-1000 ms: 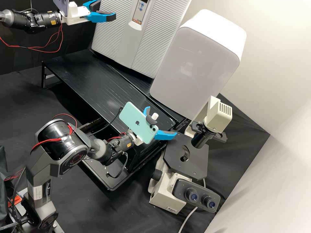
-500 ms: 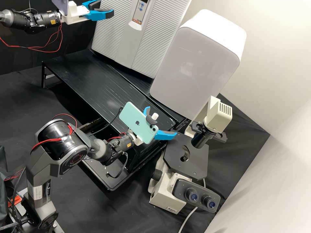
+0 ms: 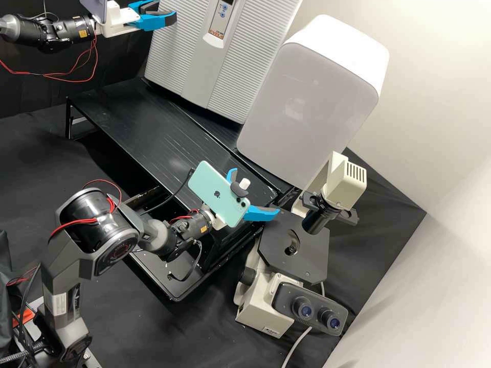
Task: Open the incubator door
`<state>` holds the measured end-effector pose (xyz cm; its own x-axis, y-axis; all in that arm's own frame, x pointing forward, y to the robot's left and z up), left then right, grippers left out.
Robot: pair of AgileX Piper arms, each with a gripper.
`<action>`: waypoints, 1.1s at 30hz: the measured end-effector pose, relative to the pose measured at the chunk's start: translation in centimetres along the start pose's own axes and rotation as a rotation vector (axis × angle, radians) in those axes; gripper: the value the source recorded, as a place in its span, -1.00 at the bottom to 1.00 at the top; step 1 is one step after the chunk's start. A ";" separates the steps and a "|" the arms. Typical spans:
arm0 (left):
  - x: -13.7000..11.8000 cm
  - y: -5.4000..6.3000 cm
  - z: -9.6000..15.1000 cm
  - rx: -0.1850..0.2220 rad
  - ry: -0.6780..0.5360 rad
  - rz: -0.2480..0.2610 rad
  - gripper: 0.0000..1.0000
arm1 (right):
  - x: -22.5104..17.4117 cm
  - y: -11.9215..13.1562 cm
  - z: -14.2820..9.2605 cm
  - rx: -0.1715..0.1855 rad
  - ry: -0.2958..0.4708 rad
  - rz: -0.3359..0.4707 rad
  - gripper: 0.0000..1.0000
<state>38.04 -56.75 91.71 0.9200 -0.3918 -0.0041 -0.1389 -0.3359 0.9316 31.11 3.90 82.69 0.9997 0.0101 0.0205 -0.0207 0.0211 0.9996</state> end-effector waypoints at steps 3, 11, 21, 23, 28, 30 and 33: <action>0.0 0.0 0.0 0.000 0.001 -0.001 -1.00 | 0.0 0.0 0.0 0.000 0.000 0.000 1.00; 0.0 0.0 0.0 -0.001 0.002 0.000 -1.00 | 0.0 0.0 0.0 0.000 0.000 0.000 1.00; -0.7 0.0 0.5 -0.012 0.003 -0.004 -1.00 | 0.0 0.0 0.0 0.000 0.000 0.000 1.00; -1.0 0.0 0.7 -0.013 0.000 -0.006 -1.00 | 0.0 0.0 0.0 0.000 0.000 0.000 1.00; -1.7 0.1 1.3 -0.019 -0.006 -0.009 -1.00 | 0.0 0.0 0.0 0.000 0.000 0.000 1.00; -1.8 0.1 1.4 -0.020 -0.007 -0.010 -1.00 | 0.0 0.0 0.0 0.000 0.000 0.000 1.00; -2.0 0.2 1.5 -0.016 -0.011 -0.011 -1.00 | 0.0 0.0 0.0 0.000 0.000 0.000 1.00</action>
<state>35.67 -57.32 91.36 0.9175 -0.3973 -0.0177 -0.1232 -0.3263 0.9372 31.11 3.90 82.69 0.9997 0.0101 0.0205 -0.0207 0.0211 0.9996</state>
